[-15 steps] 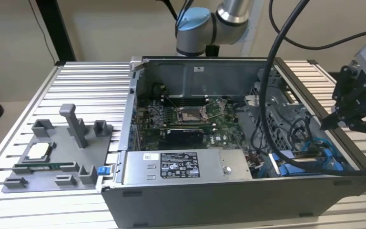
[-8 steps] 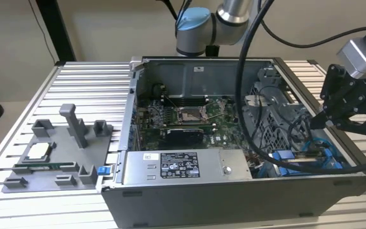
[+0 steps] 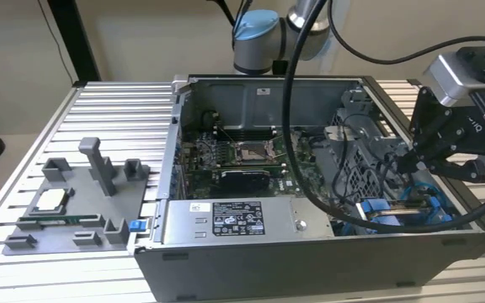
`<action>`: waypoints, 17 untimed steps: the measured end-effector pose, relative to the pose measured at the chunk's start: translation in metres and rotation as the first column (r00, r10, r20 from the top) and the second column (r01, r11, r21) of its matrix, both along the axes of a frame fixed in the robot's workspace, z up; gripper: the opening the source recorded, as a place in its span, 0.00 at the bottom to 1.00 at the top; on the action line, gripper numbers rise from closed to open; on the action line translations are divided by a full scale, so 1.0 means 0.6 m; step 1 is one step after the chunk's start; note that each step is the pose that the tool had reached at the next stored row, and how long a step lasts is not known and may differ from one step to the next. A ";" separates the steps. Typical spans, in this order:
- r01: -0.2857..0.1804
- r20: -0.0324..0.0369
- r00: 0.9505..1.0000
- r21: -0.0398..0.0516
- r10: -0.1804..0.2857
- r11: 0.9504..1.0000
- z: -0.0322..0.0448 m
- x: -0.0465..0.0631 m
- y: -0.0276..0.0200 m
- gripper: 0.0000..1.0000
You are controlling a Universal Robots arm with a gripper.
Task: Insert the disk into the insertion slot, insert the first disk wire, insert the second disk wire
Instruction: 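Insert the second disk wire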
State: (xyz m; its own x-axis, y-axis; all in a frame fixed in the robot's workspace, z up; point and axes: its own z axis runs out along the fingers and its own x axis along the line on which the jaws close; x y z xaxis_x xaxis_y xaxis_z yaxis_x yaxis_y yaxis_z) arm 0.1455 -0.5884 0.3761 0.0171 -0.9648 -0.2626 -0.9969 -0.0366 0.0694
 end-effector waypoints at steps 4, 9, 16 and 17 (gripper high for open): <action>-0.003 0.000 1.000 -0.003 0.003 1.000 -0.001 -0.001 -0.0043 0.00; -0.007 0.000 1.000 -0.004 0.007 1.000 -0.003 -0.002 -0.0142 0.00; -0.009 0.000 1.000 -0.004 0.009 1.000 -0.005 -0.006 -0.0314 0.00; -0.010 0.001 1.000 -0.004 0.010 1.000 -0.006 -0.006 -0.0331 0.00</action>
